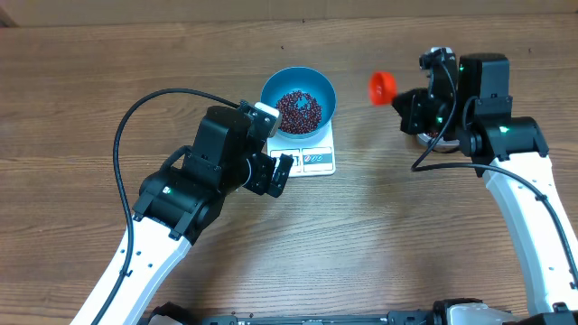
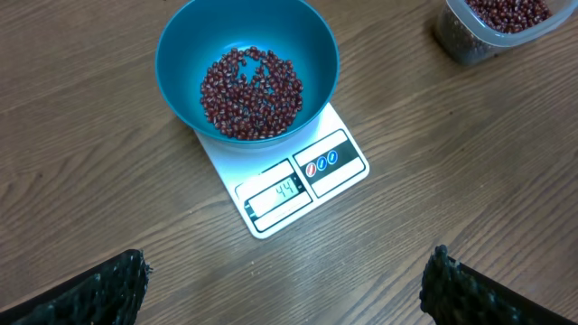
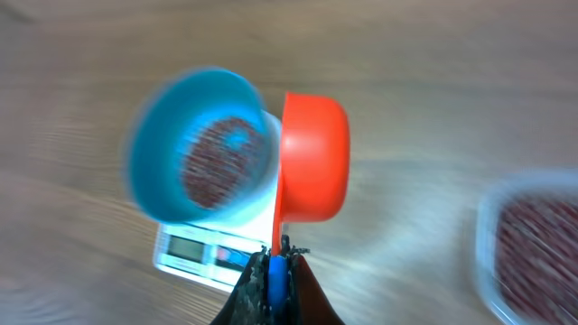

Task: Scoop item into bowl and weigh 150g on scale
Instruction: 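Move the empty scoop back over the bean tub, right gripper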

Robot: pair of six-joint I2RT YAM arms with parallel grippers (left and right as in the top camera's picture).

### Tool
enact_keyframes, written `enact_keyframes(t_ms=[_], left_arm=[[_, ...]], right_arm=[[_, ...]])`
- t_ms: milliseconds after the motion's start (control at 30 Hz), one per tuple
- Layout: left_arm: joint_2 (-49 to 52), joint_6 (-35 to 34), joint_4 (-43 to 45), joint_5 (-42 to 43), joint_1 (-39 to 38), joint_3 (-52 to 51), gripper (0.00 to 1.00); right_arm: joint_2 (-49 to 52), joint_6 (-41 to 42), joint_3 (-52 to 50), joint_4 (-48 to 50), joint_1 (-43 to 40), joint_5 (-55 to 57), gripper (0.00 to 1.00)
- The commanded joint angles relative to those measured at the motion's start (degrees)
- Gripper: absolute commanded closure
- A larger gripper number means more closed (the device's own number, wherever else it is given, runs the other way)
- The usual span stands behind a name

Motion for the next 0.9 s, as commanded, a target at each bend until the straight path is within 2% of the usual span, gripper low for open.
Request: enact_keyframes(t_ms=[0, 500, 867], left_arm=[[0.3, 1.3, 0.2, 0.5, 0.3, -0.6, 0.00], [0.3, 1.3, 0.2, 0.5, 0.3, -0.6, 0.01], [0.3, 1.3, 0.2, 0.5, 0.3, -0.6, 0.01]], right_arm=[[-1.2, 0.3, 3.0, -2.6, 0.0, 13.5, 0.97], [-1.2, 0.3, 3.1, -10.0, -0.1, 33.9, 0.96], [2.4, -1.7, 3.1, -10.4, -2.5, 36.4, 0.96]])
